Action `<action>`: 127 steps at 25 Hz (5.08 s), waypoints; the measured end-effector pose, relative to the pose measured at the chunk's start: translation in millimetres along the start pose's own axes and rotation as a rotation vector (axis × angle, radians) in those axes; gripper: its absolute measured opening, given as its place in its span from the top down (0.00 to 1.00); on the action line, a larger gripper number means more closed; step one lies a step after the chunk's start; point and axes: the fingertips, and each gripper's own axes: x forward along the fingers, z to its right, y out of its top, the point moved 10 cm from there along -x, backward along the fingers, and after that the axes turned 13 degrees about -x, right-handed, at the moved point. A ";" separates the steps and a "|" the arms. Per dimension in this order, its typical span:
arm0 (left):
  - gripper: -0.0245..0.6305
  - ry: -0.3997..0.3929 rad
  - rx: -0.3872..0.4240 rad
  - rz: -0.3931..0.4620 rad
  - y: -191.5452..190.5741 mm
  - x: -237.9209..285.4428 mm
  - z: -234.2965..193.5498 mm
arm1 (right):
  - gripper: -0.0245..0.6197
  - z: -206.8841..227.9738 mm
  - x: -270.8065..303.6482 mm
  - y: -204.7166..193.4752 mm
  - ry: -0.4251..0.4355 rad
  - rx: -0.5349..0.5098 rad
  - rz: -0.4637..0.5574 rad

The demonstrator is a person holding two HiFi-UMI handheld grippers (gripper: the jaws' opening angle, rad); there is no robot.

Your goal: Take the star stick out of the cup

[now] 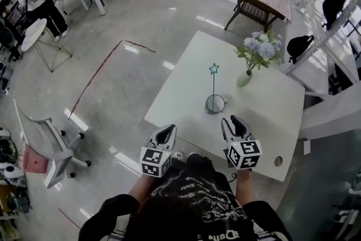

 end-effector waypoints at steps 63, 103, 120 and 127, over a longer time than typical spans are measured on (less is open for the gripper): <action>0.93 0.299 -0.171 0.116 -8.3 -26.6 -8.0 | 0.92 47.1 135.1 63.3 0.164 -0.030 -0.015; 0.93 -0.001 -0.070 0.038 0.6 22.3 27.9 | 0.92 59.3 -23.4 51.5 -0.136 -0.135 0.172; 0.93 -0.085 -0.007 0.026 -1.0 40.2 58.3 | 0.92 53.3 -57.4 -17.2 -0.158 -0.036 0.097; 0.93 -0.054 -0.016 0.020 -1.0 41.7 57.5 | 0.92 51.9 -58.4 -30.7 -0.137 -0.015 0.071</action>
